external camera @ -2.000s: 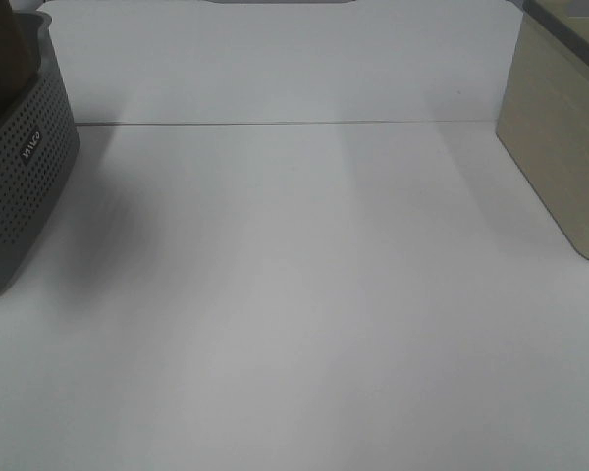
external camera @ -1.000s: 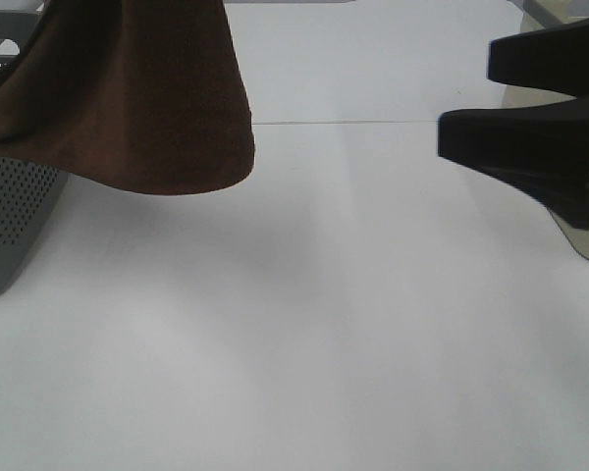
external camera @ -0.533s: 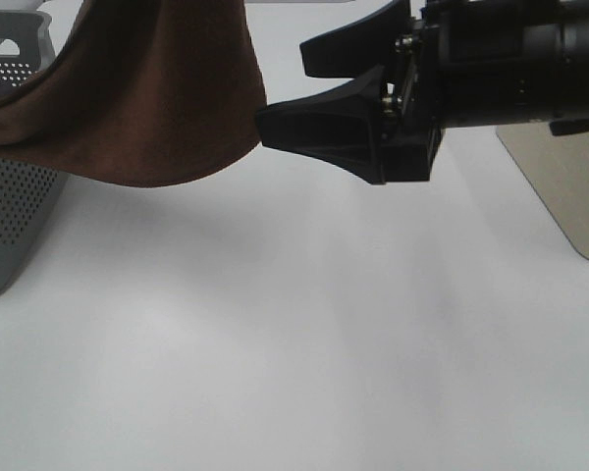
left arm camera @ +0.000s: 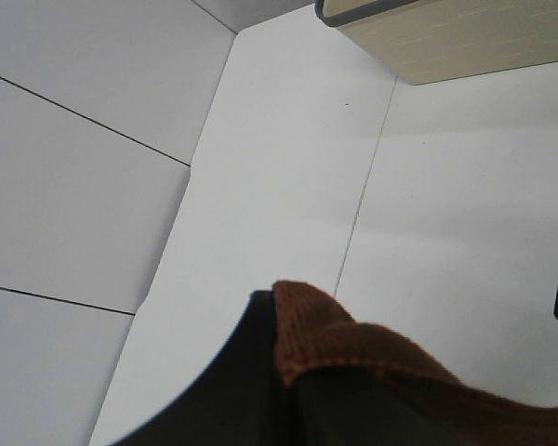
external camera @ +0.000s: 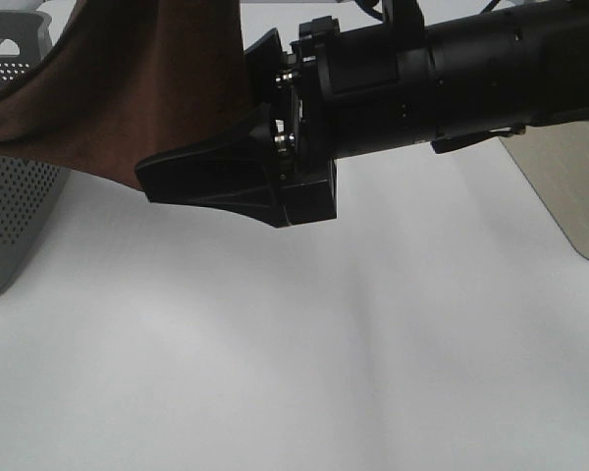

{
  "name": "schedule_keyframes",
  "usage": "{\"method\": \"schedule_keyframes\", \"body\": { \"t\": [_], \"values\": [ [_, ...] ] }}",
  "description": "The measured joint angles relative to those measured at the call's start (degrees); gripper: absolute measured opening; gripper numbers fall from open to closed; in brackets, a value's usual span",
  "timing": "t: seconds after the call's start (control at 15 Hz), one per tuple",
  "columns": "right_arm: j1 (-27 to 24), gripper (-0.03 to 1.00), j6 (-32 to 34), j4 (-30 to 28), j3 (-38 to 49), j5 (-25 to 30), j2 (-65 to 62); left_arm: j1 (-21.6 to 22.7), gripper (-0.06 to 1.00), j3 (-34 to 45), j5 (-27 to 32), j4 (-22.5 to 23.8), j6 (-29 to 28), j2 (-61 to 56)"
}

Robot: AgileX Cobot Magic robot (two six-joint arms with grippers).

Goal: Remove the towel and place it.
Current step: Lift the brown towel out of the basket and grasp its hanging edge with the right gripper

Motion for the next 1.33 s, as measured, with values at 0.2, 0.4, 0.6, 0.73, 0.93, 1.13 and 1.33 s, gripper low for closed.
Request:
{"method": "schedule_keyframes", "body": {
  "t": [0.2,0.4,0.6,0.73,0.93,1.13,1.33],
  "values": [
    [0.06,0.72,1.15,-1.43,0.00,-1.89,0.17,0.00,0.00,0.00,0.00,0.63,0.06,0.11],
    [0.06,0.47,3.15,-2.01,0.00,-3.61,0.17,0.00,0.00,0.00,0.00,0.80,0.06,0.11],
    [0.06,0.17,4.01,-2.01,0.00,-4.24,0.17,0.00,0.00,0.00,0.40,0.80,0.06,0.11],
    [0.06,0.01,4.30,-2.06,0.00,-4.07,0.17,0.00,0.00,0.00,1.66,0.80,0.06,0.11],
    [0.06,0.01,8.42,-2.46,0.00,-4.76,0.11,0.00,0.00,0.00,2.29,0.80,0.00,0.11],
    [0.06,0.01,20.17,-7.91,-1.32,-10.14,-1.95,0.00,0.00,0.00,2.46,0.80,-1.15,0.11],
    [0.06,0.01,43.72,-27.16,-8.31,-10.37,-4.53,0.00,0.00,0.00,2.46,0.80,-1.89,0.11]
  ]
}}
